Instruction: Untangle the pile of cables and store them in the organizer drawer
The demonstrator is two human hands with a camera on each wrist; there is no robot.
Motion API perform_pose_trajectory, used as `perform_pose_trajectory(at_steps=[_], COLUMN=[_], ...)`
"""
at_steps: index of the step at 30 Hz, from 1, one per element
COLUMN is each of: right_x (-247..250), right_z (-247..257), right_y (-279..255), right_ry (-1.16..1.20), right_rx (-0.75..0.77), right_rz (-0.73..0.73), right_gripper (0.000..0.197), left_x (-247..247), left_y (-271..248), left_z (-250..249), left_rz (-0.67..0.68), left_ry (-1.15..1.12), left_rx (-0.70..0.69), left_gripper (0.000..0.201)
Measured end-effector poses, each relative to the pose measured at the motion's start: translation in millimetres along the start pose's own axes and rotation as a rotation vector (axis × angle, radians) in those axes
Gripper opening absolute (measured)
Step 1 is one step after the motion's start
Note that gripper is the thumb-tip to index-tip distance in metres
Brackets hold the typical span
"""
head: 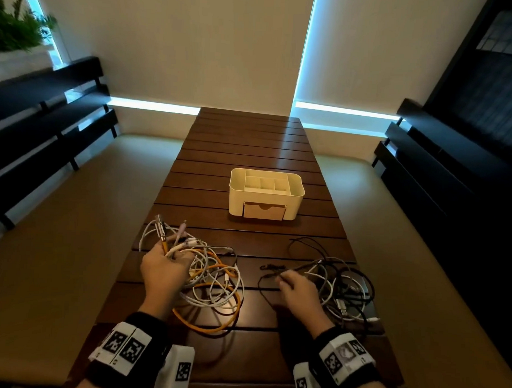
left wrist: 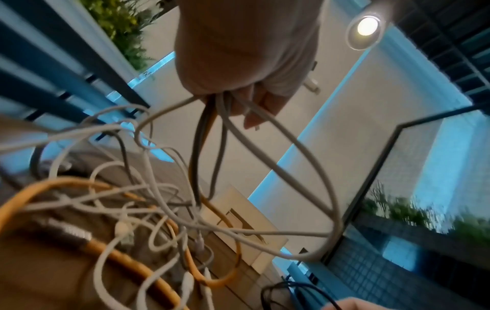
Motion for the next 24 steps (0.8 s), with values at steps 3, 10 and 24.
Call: perform_pose_trajectory(at_steps=[3, 10, 24], right_x=[25, 83, 80], right_z=[6, 24, 72], right_y=[-10, -18, -41], right_ry=[0.526, 0.976, 0.69], right_rx=[-0.049, 0.121, 0.404], right_rz=[-0.041, -0.201, 0.027], right_gripper=[0.016, 0.021, 0.025], left_x=[2, -10, -27], left_y=[5, -7, -27], left_z=[10, -7, -40], left_rz=[-0.113, 0.028, 0.744], left_ry=[-0.058, -0.2, -0.173], left_rx=[0.076, 0.084, 0.101], left_gripper=[0.011, 0.019, 0.04])
Point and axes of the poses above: each hand's wrist, its own y-axis towards the middle knuckle, its own x-axis out of the back of the hand, z = x × y, the point moved 1 cm from there along y, towards the middle knuckle, and after that the axes turned 8 degrees about -y, right-handed, at the moved point
